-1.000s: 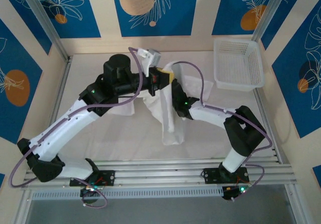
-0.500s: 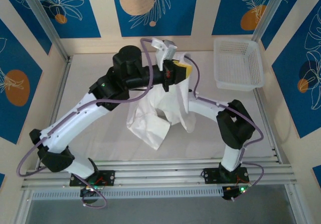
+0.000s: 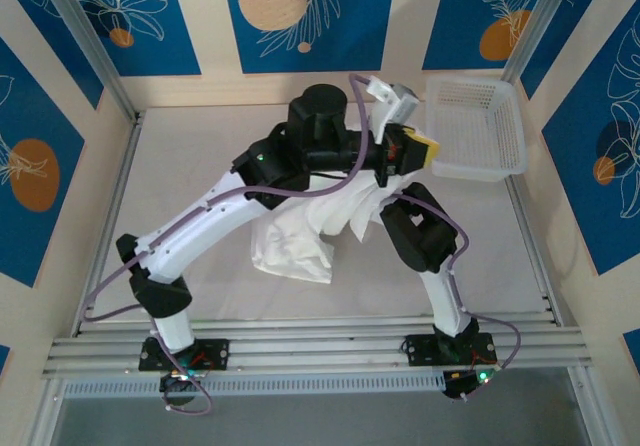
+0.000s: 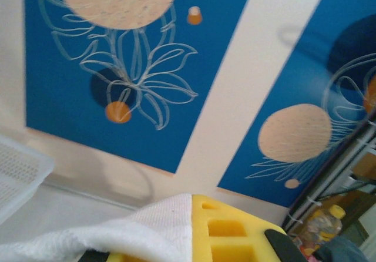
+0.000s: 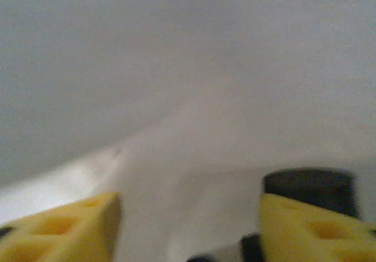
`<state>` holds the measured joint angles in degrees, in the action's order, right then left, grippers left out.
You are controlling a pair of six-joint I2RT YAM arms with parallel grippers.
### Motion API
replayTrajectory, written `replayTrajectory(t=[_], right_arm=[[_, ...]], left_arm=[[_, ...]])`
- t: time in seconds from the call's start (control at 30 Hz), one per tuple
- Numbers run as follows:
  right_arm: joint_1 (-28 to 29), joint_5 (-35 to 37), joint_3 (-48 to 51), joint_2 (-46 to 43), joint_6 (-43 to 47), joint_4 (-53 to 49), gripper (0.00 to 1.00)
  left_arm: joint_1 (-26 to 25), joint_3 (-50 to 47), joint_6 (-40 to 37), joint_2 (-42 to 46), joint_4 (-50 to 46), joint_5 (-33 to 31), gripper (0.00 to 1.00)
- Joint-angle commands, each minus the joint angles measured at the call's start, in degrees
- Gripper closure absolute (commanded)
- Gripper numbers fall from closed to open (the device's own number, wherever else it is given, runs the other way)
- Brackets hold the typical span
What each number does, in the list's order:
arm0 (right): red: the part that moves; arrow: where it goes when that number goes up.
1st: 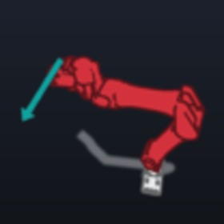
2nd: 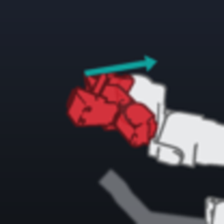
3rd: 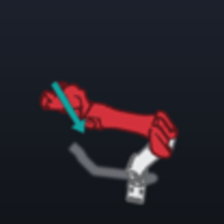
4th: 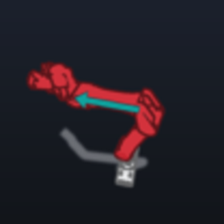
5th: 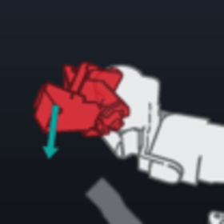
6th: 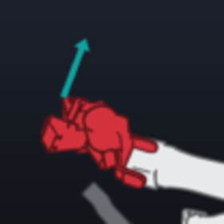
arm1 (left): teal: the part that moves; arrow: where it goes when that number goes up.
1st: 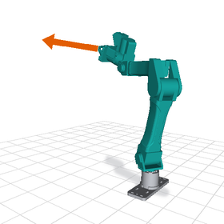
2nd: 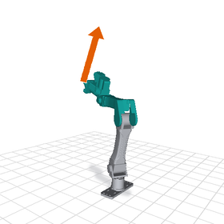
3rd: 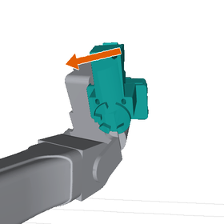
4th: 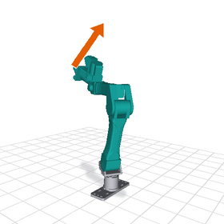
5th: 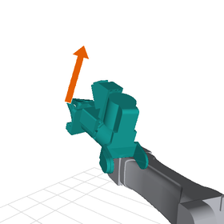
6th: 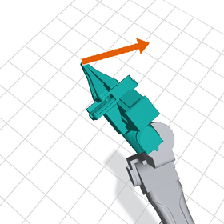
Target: Fold the inside-out t-shirt
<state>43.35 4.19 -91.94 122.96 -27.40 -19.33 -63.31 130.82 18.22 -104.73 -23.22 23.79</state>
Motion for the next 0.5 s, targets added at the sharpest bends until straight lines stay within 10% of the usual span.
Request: replayTrajectory(t=[0.0, 0.47], right_arm=[[-0.4, -0.9, -5.2, 3.0, -1.4, -6.3, 0.19], [4.7, 8.2, -20.1, 19.6, 2.0, -31.3, 0.15]], left_arm=[[-2.2, 4.7, -3.3, 0.0, -1.3, 2.9, 1.0], [-3.9, 1.3, -9.9, 1.9, -6.2, -4.1, 1.0]])
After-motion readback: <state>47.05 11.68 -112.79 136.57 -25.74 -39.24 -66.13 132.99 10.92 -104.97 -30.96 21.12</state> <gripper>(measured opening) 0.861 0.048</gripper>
